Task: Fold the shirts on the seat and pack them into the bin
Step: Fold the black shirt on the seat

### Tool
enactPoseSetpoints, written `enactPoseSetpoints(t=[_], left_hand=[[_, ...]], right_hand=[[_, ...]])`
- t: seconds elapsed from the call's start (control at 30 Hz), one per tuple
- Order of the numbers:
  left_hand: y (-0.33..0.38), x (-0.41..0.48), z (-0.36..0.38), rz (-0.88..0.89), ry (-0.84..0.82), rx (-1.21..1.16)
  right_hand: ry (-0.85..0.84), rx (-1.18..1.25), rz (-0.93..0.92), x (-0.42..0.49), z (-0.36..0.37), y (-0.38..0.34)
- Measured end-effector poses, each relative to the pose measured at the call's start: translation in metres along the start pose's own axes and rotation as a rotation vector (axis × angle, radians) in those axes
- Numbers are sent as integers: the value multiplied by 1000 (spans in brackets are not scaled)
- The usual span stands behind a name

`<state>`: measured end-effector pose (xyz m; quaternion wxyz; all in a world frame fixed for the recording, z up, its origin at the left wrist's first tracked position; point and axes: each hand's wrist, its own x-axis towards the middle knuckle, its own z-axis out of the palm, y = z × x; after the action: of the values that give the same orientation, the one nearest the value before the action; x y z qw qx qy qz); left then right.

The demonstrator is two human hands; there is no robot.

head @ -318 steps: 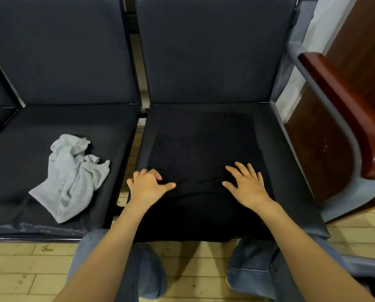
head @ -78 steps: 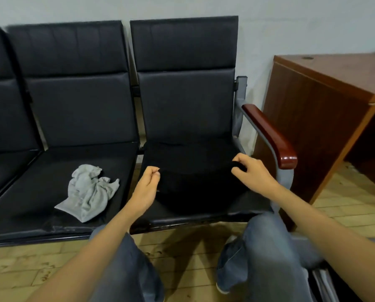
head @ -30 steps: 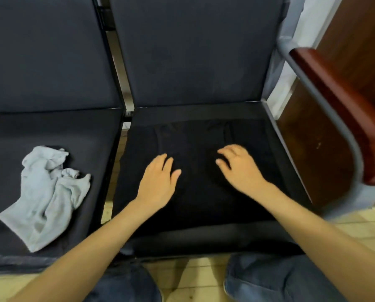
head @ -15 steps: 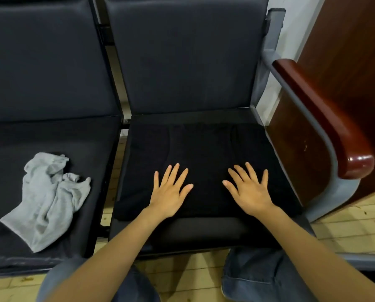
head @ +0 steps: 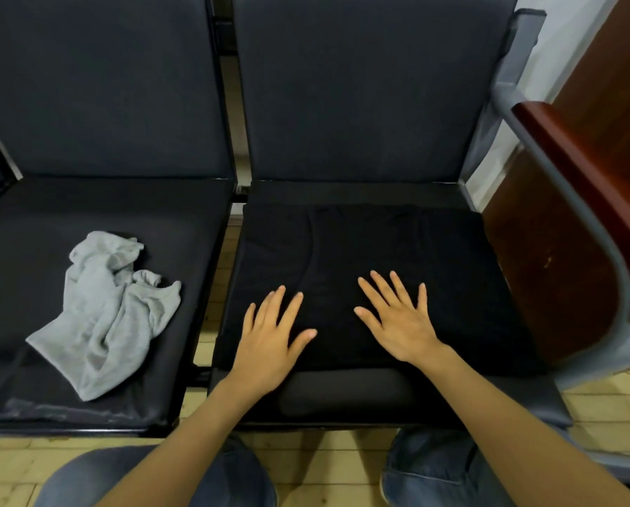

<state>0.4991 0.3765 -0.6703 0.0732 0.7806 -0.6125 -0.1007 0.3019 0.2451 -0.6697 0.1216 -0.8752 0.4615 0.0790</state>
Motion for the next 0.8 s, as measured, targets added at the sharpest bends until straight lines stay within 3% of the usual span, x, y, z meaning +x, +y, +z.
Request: enactPoseSetpoints(t=[0.2, 0.33, 0.5, 0.63, 0.8], left_hand=[[-41, -2, -31, -142, -4, -80], [-47, 0, -41, -137, -71, -79], [-39, -10, -46, -26, -14, -145], [-41, -13, -54, -220, 28, -393], [-51, -15, -53, -445, 53, -260]], right_hand=[[257, -9, -193, -1, 6, -21], [163, 32, -225, 1, 12, -26], [155, 81, -197, 1, 14, -22], [154, 83, -204, -1, 14, -23], [284, 93, -242, -1, 14, -27]])
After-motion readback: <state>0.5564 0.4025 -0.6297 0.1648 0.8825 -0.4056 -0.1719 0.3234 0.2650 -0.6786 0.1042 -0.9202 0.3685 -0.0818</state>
